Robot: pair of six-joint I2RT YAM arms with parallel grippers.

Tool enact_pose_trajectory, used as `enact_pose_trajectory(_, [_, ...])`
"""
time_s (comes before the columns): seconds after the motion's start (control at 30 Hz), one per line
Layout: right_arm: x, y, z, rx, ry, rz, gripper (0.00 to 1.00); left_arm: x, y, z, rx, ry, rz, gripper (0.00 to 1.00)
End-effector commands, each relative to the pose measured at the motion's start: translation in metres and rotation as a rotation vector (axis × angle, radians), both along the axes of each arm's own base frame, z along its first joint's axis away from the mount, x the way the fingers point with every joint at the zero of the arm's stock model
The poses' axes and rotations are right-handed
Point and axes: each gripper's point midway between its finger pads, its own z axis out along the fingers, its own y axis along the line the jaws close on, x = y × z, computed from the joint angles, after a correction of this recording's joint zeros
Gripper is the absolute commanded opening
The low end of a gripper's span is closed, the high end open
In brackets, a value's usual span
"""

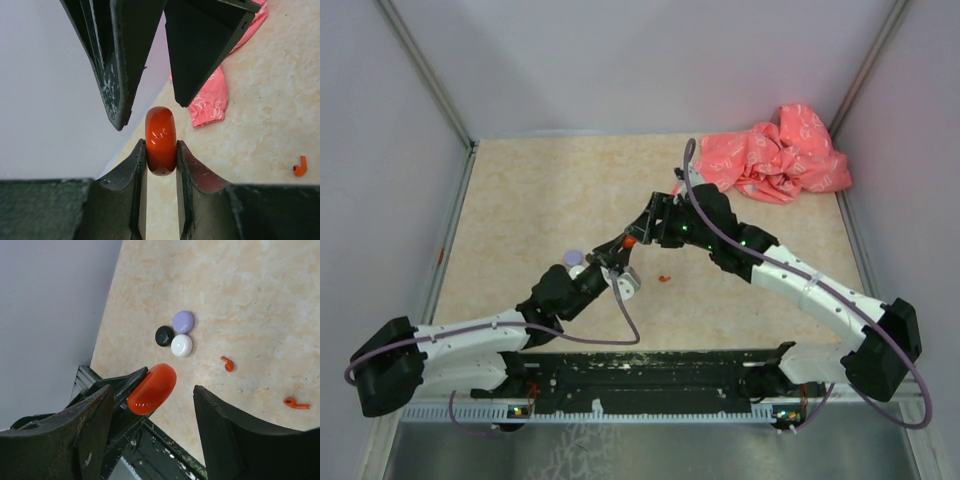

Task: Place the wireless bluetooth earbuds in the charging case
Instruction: Pick up the charging case at the center of the board.

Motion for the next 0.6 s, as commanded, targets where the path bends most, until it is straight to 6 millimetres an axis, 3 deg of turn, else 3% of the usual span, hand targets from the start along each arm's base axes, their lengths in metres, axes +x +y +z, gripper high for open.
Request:
enact_pose_trajectory(0.0, [0.0,0.009,0.013,0.061,0.017,0.016,0.64,0.003,0.006,0.012,0.035,-0.122,0.079,0.0])
enact_pose_trajectory(0.23, [-0.002,0.017,0.001,0.108,0.074,0.017,0.56,0.002,0.004,0.006,0.088,-0.199,0.137,0.0])
enact_pose_trajectory(0.57, [-0.005,0.026,-0.01,0.14,0.126,0.039,0.36,0.0,0.003,0.003,0.103,-0.24,0.174,0.0])
